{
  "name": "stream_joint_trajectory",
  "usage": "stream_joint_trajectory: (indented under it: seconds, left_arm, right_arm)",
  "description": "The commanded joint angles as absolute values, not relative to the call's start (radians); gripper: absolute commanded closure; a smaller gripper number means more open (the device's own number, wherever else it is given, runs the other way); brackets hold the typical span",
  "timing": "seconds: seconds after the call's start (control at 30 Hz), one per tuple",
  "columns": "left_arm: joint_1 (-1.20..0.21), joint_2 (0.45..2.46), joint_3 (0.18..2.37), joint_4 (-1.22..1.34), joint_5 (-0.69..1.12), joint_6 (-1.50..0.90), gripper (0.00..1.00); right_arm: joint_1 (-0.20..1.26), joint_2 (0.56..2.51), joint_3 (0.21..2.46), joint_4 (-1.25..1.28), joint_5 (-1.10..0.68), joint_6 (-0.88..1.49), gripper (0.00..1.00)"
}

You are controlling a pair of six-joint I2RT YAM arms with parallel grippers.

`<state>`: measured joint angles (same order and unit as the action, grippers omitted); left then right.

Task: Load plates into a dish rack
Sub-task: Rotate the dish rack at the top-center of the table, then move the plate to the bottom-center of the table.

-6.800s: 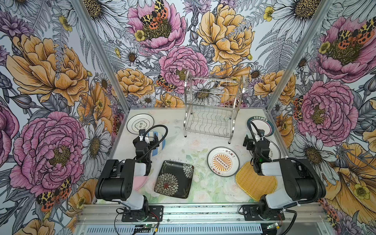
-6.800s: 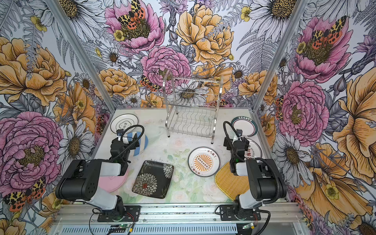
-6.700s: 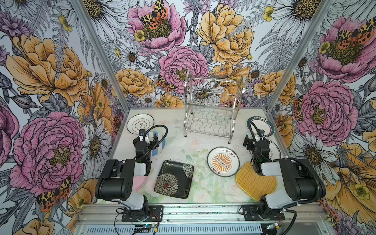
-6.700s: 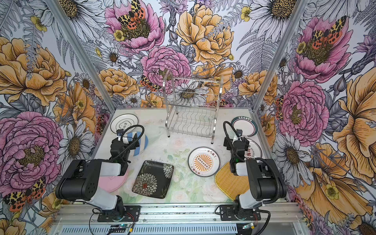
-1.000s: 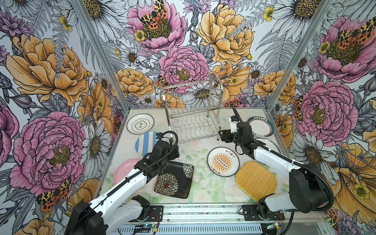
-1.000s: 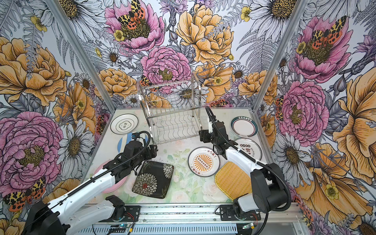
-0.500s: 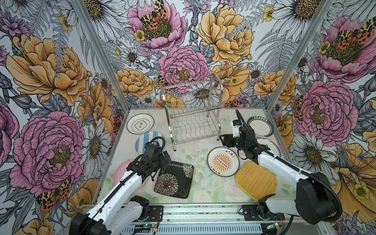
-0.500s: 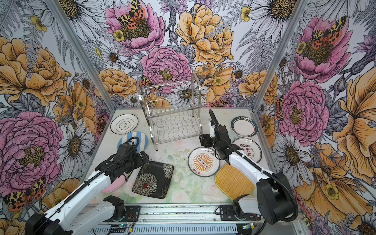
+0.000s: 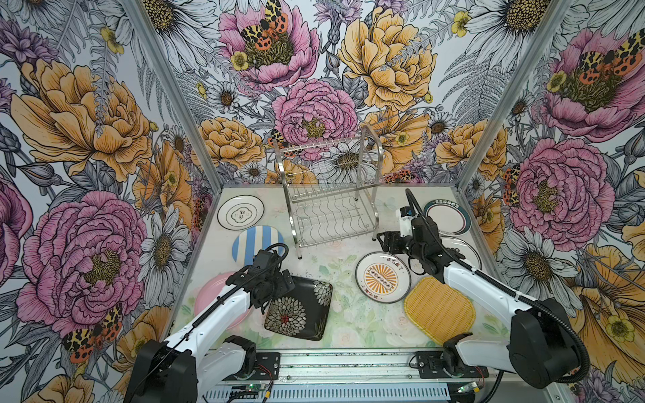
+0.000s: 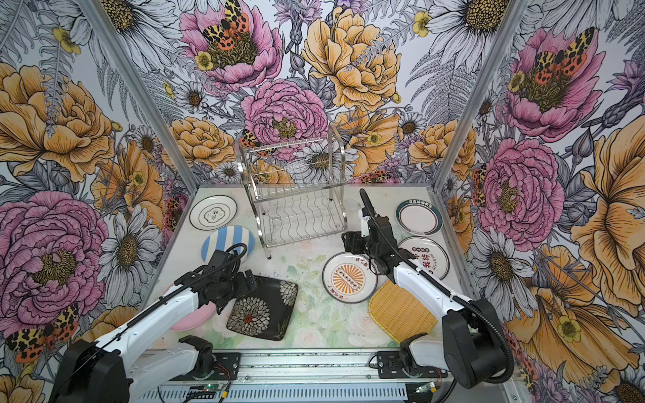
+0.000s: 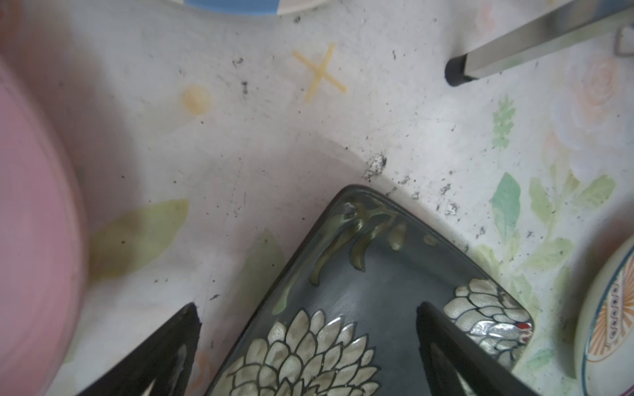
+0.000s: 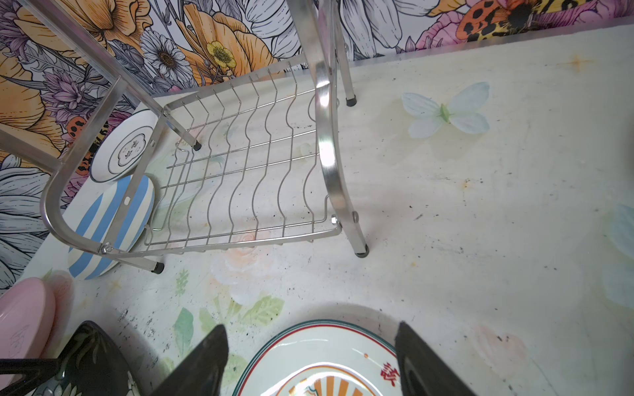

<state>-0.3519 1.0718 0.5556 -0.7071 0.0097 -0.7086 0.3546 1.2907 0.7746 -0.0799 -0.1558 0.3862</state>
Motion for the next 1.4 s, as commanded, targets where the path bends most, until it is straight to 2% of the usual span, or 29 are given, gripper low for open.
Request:
stream_joint_trajectory:
  seconds: [0.0, 0.17, 0.63, 0.87, 1.03, 1.37]
  left_arm:
    - [-0.376, 1.081, 0.533, -0.714, 0.032, -0.728, 0.01]
    - [-0.400, 1.057, 0.516, -0.713, 0.071, -0.758, 0.02]
    - [-0.502, 1.026, 0.483, -0.659, 0.208, -0.803, 0.11]
    - [-0.587, 1.050, 0.470, -0.562, 0.271, -0.840, 0.20]
    - [-0.635, 1.042, 0.433, -0.470, 0.292, -0.876, 0.22]
    - [-0.558, 0.940, 0.281, -0.335, 0.347, -0.891, 0.25]
  right_arm:
    - [0.361, 1.255, 0.769, -0.084, -0.172, 0.403, 0.23]
    - [0.364, 1.246, 0.755, -0.083, -0.178, 0.409, 0.23]
    - [0.366, 1.187, 0.710, -0.103, -0.185, 0.431, 0.23]
    - [0.366, 1.165, 0.709, -0.127, -0.187, 0.427, 0.22]
    - [0.366, 1.178, 0.719, -0.127, -0.203, 0.426, 0.22]
    - [0.366, 1.195, 0.738, -0.127, -0.230, 0.421, 0.22]
